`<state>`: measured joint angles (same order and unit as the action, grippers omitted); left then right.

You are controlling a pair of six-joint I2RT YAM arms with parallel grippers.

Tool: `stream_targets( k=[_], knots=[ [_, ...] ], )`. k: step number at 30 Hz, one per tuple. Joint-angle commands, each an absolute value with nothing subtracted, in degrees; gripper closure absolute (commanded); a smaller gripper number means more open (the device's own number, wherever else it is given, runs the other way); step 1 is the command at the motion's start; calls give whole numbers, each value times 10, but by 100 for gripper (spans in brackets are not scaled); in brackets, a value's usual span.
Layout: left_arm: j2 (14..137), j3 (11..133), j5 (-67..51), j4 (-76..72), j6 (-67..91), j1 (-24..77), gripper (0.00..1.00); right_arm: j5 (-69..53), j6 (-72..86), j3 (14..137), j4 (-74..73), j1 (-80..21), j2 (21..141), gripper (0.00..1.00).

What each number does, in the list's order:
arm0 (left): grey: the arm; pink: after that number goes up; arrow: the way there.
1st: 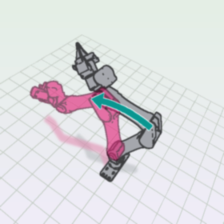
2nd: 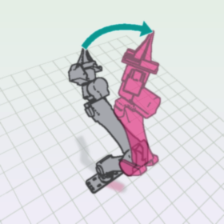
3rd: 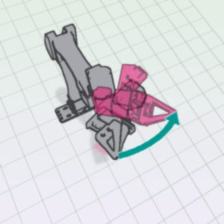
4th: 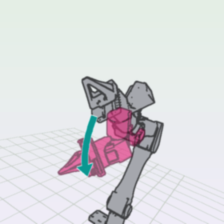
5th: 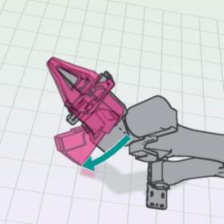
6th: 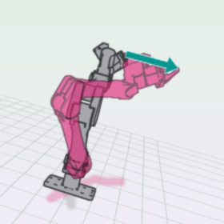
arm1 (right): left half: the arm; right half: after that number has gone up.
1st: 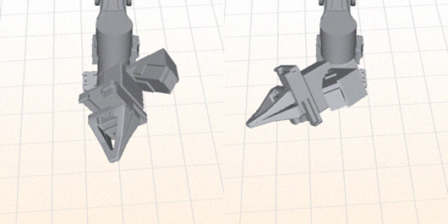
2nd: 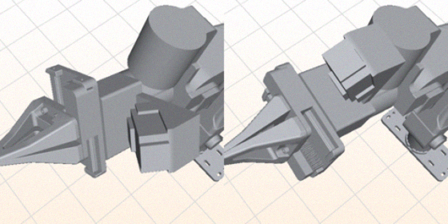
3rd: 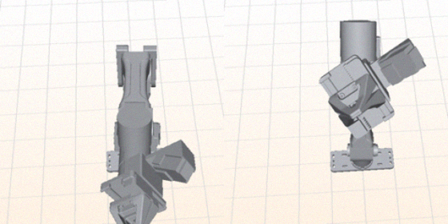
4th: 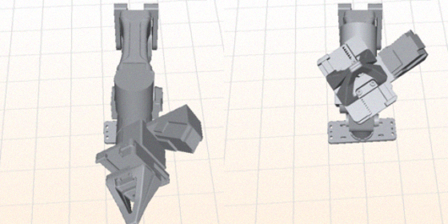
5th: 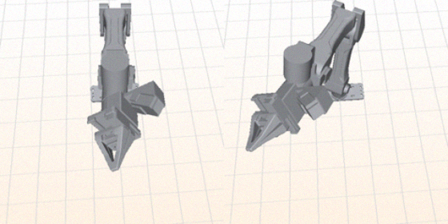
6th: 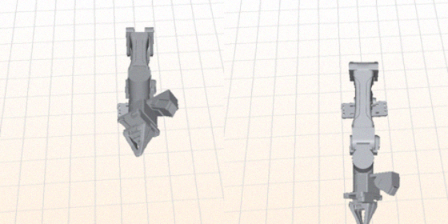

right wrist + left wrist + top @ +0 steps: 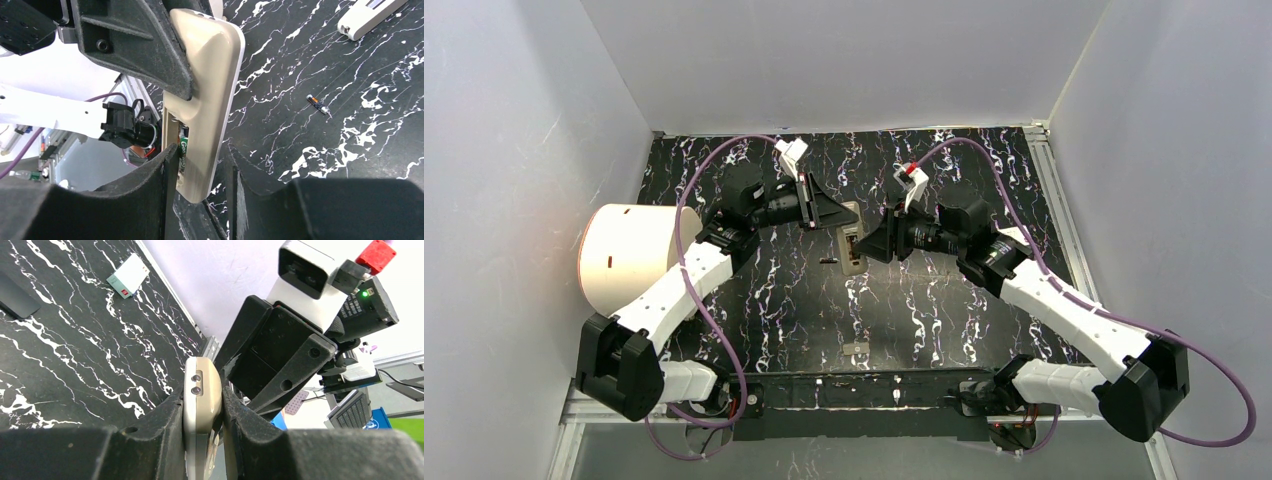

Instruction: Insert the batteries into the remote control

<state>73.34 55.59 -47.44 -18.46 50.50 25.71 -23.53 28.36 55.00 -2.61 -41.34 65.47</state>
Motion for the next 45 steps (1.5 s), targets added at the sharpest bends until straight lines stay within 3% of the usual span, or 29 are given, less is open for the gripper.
stream_targets(
  k=[1, 5, 8, 11, 19, 26, 37, 45],
  knots=[
    [712, 566, -503, -178, 501, 245, 100, -187, 235, 571, -77, -408, 653, 56],
    [709, 566, -506, -171, 499, 242, 100, -194, 237, 574, -74, -409, 659, 55],
    [708, 568, -500, -157, 497, 242, 100, -207, 270, 570, -36, -409, 649, 29],
    [704, 570, -478, -124, 480, 238, 100, -216, 296, 583, -10, -407, 639, 22],
    [668, 590, -256, 135, 378, 216, 100, -92, 273, 613, -105, -408, 673, 26],
    [581, 562, -65, 206, 368, 213, 100, -57, 201, 614, -77, -425, 789, 29],
    [527, 558, -155, 192, 294, 212, 100, -33, 47, 710, -36, -496, 1023, 27],
    [516, 567, -179, 202, 271, 212, 100, -26, 3, 752, -22, -502, 1101, 36]
  ],
)
